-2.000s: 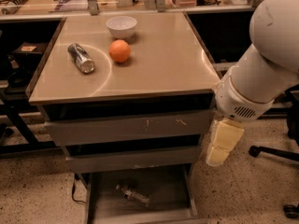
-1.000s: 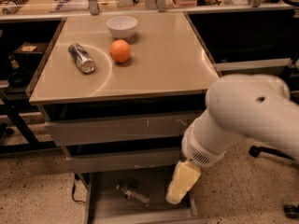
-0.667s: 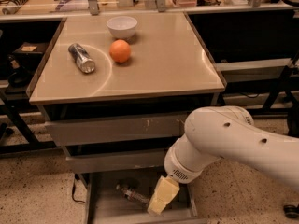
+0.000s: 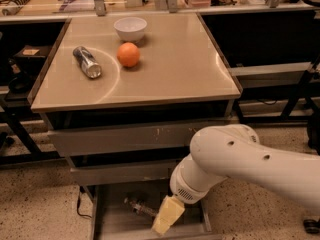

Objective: Pick water bottle from bottom drawer and place on counter

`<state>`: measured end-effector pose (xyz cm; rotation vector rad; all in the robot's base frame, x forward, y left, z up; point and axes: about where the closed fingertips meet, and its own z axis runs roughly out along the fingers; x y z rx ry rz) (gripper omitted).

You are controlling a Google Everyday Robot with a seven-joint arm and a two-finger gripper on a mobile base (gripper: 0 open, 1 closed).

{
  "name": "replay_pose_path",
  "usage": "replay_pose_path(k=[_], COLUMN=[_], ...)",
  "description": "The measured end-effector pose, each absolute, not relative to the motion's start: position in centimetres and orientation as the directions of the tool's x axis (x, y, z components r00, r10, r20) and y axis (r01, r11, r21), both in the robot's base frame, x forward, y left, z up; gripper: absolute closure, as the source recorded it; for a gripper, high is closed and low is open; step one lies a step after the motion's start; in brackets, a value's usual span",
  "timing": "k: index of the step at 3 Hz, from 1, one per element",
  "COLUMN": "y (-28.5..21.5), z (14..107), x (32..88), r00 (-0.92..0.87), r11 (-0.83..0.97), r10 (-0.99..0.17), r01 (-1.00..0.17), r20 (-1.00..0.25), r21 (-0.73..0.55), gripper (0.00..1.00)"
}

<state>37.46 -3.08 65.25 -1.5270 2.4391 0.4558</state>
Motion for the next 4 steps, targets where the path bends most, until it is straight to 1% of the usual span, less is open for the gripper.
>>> replay_pose_path(k=[1,2,3,4], y=[-0.2,1.4,1.5,1.5], z=[59.7,54.6,50.1,49.1], x=[36.8,37.7,38.7,38.2], r00=[-0.471,-0.515,-0.594,-0.604], r11=[0.435,0.477,0.536,0.537], r10=[-0.815,-0.783,-0.725,-0.721], r01=[-0.882,-0.857,-0.805,-0.797], r20=[-0.338,-0.349,-0.349,-0.34], r21=[0.181,0.194,0.257,0.279], gripper=[0.0,0.0,0.0,0.0])
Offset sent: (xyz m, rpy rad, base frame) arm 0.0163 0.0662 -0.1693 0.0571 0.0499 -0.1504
